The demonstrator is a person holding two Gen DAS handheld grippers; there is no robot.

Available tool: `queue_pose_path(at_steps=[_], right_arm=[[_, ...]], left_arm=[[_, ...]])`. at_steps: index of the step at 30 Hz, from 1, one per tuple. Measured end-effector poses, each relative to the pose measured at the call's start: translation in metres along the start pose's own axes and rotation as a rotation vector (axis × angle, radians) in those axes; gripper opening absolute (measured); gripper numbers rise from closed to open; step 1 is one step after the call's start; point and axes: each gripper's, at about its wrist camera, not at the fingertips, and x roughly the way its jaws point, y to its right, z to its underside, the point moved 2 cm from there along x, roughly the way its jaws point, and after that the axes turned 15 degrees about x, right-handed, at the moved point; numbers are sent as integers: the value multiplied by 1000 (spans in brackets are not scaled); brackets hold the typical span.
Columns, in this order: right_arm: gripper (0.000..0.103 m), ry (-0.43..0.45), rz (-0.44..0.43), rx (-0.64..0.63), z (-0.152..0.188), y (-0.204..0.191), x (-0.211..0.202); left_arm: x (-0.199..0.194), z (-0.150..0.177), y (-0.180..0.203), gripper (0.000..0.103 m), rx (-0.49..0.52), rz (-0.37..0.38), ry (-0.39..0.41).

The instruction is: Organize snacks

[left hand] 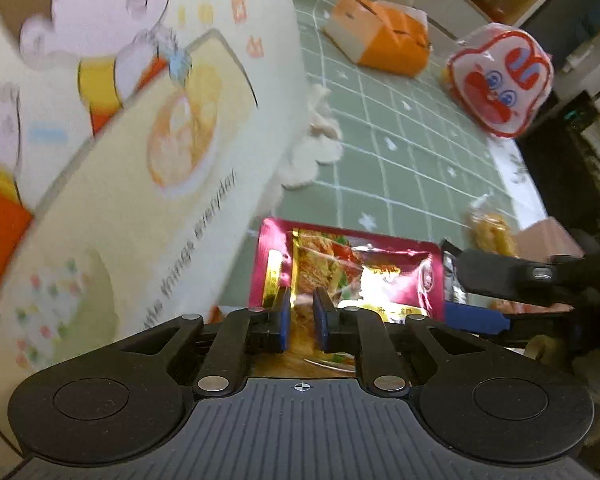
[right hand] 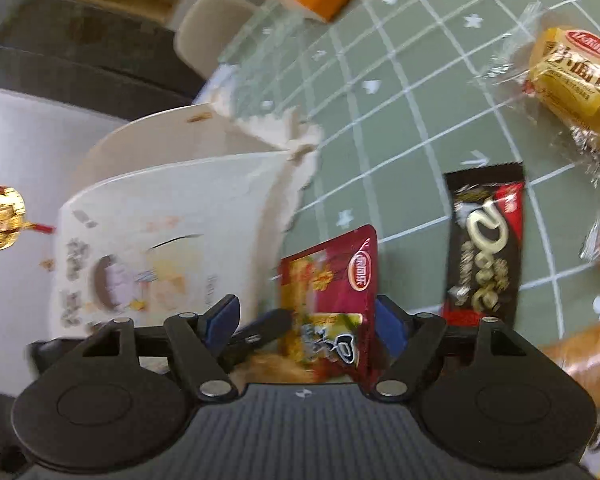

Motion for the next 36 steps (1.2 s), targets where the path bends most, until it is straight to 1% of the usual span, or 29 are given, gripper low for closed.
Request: queue_pose_path(at_steps=[2,4,6,9,11,13,15,17,20,22,24,26,27,29,31,32,34,36], right_arm=[[75,-17,-38,-3,6,-2,-10],[75,-13,-39,-18,14,-1,-22],[75,-6,-42,-11,21,3,-33],[75,-6,-74,3,34,7,-51],[75,-11,-106,-10,46,6,-67],[75,-10,-120,-36,60,3,-82],[75,-5,-121,-53,76,0,-95],[75,11,-108,-75,90,0,-105],[75,57,-78,-114,107,5,-120],[75,109,-36,-122,112,16,-130],[77,151,17,-98,114,33,-136],[80,203,80,-67,117,53,-142],[82,240,118,-72,121,61,-148],[83,312,190,-127,130,71,-160],[86,375,280,-219,142,78,-170],[87,387,321,-262,147,81,-171],[88,385,406,-321,155,89,-170],[88,367,445,-320,157,100,-166]], left_arm=[[0,6,6,15,-10,26,2],[0,14,13,15,-20,52,-1],[2,19,21,15,-23,64,-3],[-2,30,36,14,-15,88,-12],[-4,40,50,14,-2,122,-25],[-5,49,63,14,11,151,-41],[-3,61,80,13,22,197,-64],[-4,71,97,13,43,221,-80],[-8,85,117,14,101,227,-91],[-11,92,128,14,144,214,-92],[-12,97,135,15,177,191,-96],[-13,101,137,15,190,170,-95],[-14,102,138,15,186,163,-94],[-17,104,136,15,170,153,-85],[-19,102,134,15,155,139,-65],[-22,102,134,15,151,135,-53],[-27,95,132,15,149,127,-25],[-31,86,128,15,151,104,4]])
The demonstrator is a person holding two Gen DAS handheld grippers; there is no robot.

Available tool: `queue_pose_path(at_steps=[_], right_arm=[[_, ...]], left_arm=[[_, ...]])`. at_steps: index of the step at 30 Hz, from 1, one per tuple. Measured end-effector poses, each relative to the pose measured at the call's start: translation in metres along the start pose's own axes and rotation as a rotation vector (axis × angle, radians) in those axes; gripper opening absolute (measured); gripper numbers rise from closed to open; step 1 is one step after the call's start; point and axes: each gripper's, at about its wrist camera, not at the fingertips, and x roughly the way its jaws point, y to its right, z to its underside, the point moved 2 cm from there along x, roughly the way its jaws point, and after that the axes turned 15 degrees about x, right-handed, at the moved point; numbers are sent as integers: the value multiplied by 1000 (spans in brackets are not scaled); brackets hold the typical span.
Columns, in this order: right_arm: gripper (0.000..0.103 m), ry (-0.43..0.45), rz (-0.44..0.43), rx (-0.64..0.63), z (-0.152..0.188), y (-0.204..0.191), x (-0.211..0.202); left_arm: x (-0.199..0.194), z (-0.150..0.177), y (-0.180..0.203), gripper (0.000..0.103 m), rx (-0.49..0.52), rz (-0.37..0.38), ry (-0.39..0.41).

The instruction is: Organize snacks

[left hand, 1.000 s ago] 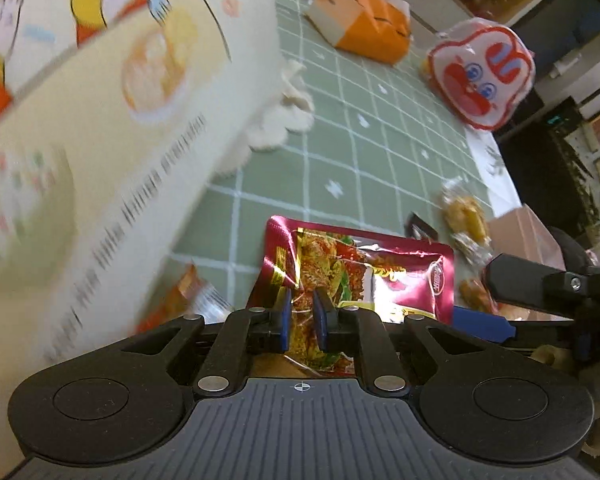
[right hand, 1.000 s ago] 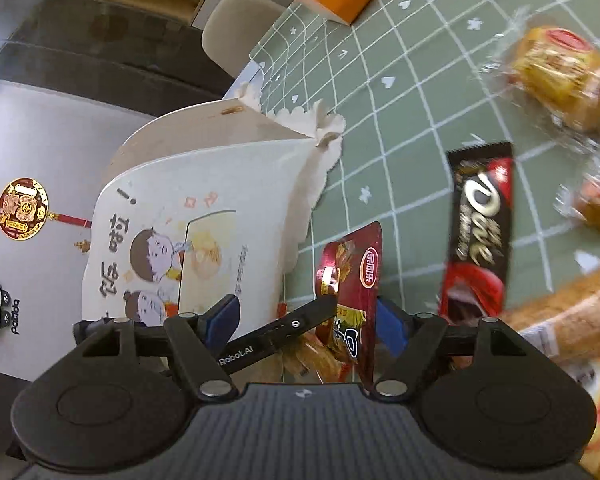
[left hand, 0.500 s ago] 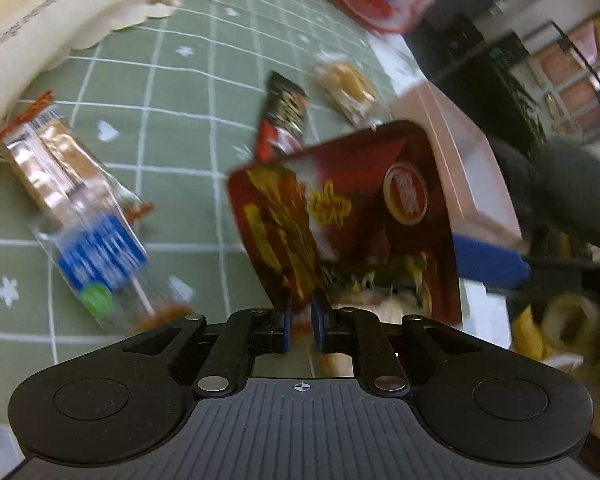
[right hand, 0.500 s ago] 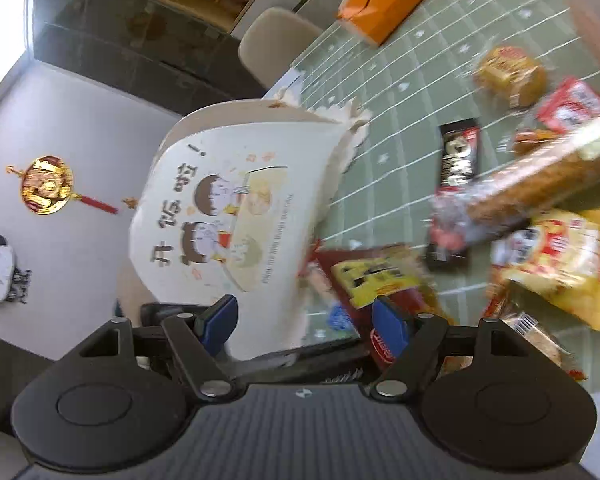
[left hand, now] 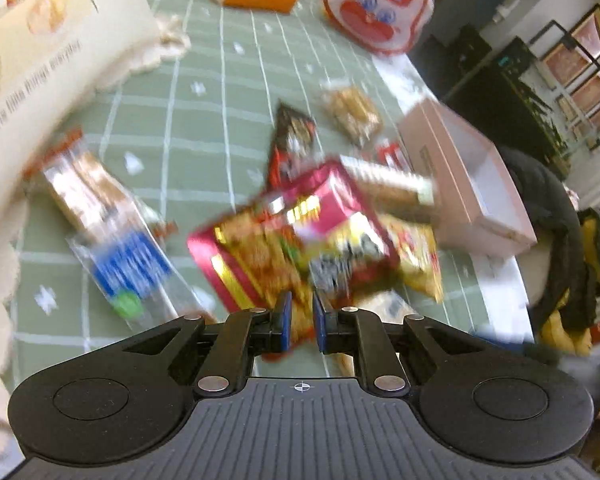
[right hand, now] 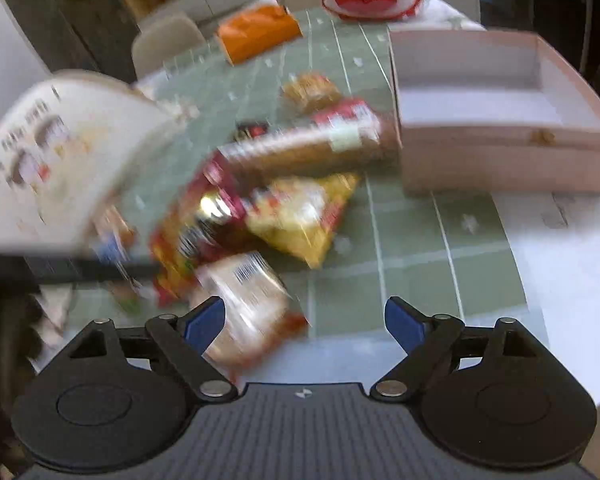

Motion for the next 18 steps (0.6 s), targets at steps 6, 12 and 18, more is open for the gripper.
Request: queue_pose_path(at_steps=[6,12,18], right_arm=[[95,-51,-23,65,8,12,10],[103,-92,-109,199,2,29,9],[93,-139,-89,200,-6,27,10]], left_arm=[[1,-31,-25,15,24,-57,59],[14,-55,-36,15,150,31,54],[31,-68,-50,15,245,102,-20]])
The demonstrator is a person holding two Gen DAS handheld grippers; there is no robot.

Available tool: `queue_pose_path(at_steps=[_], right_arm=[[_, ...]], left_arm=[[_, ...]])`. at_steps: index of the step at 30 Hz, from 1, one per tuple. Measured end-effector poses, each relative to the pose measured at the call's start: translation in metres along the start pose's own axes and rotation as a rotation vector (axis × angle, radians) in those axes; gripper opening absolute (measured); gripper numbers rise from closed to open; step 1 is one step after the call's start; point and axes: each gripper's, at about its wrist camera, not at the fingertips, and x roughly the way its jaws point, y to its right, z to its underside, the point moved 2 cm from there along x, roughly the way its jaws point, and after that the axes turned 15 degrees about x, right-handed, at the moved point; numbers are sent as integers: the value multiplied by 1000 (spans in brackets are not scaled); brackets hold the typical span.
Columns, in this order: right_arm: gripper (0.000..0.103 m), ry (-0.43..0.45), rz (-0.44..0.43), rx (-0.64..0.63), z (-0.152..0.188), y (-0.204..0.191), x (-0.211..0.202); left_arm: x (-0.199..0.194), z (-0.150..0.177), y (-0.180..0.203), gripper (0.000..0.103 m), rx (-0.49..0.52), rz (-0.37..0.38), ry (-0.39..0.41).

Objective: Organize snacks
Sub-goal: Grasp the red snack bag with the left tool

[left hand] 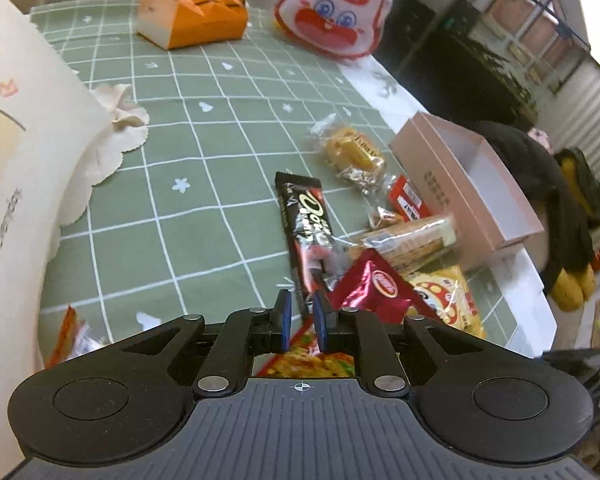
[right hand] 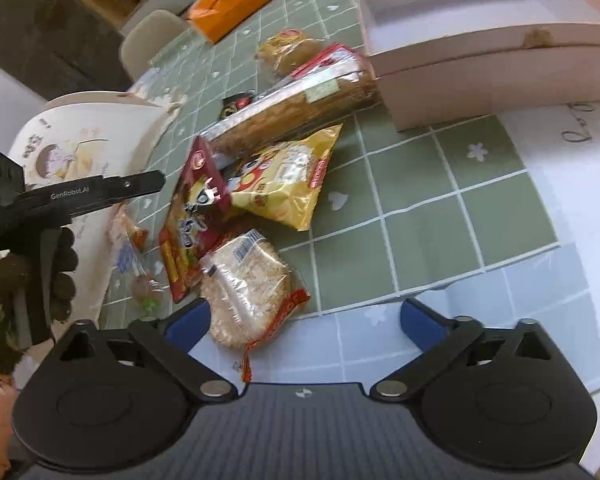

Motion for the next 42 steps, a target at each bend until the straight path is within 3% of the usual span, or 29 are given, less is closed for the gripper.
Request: queue_pose_path(at_steps=[2,4,6,8,11,18,20,25,30,32,37,40,42], right_arm=[[92,61,20,-68,5,-14,-6],[88,183,76,-232,17,-43,-14],[63,261,129,-396,28,-71,-11],[43,262,142,-470,33,-90,2],[39,214,118,-472,31,-104,22],[39,172,148,-426,20,-100,42],[39,155,149,-396,18,-96,46],[39,157,118,-354,20,-83,44],[39,170,79,-325,20,-69,40],[39,169,80,-316,20,-67,40],[39,200,134,-347,28,-72,30],[40,224,101,-392,40,-77,5],[56,183,68,-402,46,-77,-3]], left_arm=[[0,-1,-9,15,-23,41,2],[2,1,-18,15,-65,87,7],[5,2,-24,15,-87,127,2],[10,4,-25,15,-93,153,-14],[18,8,-23,15,-81,187,-51],[21,16,-22,21,-69,280,-84],[16,18,-17,35,-68,318,-83],[4,21,10,48,7,387,-96],[12,29,8,46,-20,335,-99],[20,31,8,41,-17,303,-112],[21,32,14,42,3,309,-99],[19,36,14,42,9,334,-103],[19,39,15,42,1,353,-100]])
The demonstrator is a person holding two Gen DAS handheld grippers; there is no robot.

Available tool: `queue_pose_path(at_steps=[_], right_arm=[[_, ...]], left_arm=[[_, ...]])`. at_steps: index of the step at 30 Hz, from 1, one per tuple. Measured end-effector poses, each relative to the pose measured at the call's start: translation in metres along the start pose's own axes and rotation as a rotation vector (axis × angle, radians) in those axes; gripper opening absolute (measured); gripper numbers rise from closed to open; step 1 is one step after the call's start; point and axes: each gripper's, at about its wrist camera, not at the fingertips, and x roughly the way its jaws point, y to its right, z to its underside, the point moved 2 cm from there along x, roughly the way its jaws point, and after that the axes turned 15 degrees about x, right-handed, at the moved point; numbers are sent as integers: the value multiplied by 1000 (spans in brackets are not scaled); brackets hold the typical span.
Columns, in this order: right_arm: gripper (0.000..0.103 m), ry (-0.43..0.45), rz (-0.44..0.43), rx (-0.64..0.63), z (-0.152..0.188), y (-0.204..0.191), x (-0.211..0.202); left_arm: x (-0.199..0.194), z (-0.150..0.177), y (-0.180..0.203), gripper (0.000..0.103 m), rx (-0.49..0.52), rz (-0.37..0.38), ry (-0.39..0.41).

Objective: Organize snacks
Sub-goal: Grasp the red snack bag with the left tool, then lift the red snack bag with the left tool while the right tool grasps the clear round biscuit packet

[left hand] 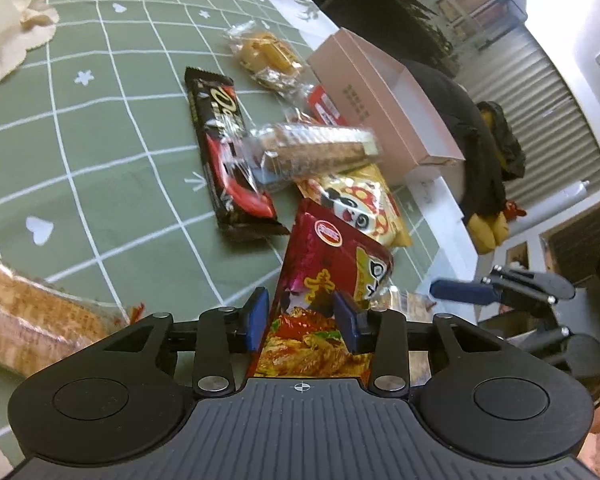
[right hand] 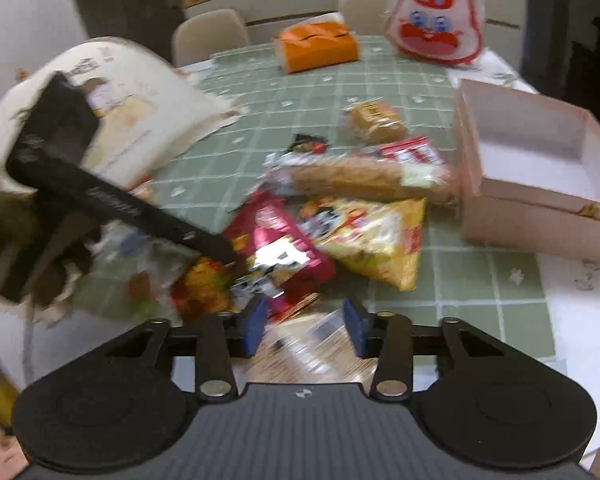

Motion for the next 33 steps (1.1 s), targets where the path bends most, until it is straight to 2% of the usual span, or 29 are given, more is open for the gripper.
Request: queue_pose_path(at_steps=[1,4,6,11,15,18,21,23,25,27,29,31,32,33], right_arm=[[59,-23,-24,7,3,-1,0],[57,-75,-55,4,16,-7,12],[57,-37,-26,-61,23,-16,18],[57,14,24,-198,31,-29,24],[57,44,11,-226,33,-27,24],[57,51,-4,-231,33,-25,23],[56,44,-17,-209,32,-21,21],[56,46,-4,-192,31,-17,16],[57,69,21,-176,28,-12,6],[65,107,46,-174,27,-7,-5],[76,190,100,-175,29,1,-19],[81,277,164,-158,32,12,-29],[82,271,180,-150,33,17,-29],[82,227,173,-140,33,22,-28]], left_arm=[[0,2,0,42,-7,9,4],[2,6,5,43,-35,17,14],[3,9,11,44,-43,7,27],[10,18,28,48,-43,36,38],[27,23,38,47,-100,121,39],[28,20,49,44,-74,61,32],[20,22,52,28,-103,-9,7],[14,26,51,27,-170,-38,-15],[7,29,60,26,-182,-91,-9],[1,32,69,24,-177,-146,6],[-3,32,77,23,-200,-180,32],[-8,32,83,23,-224,-199,77],[-10,33,85,23,-229,-206,94],[-12,33,88,23,-232,-215,111]])
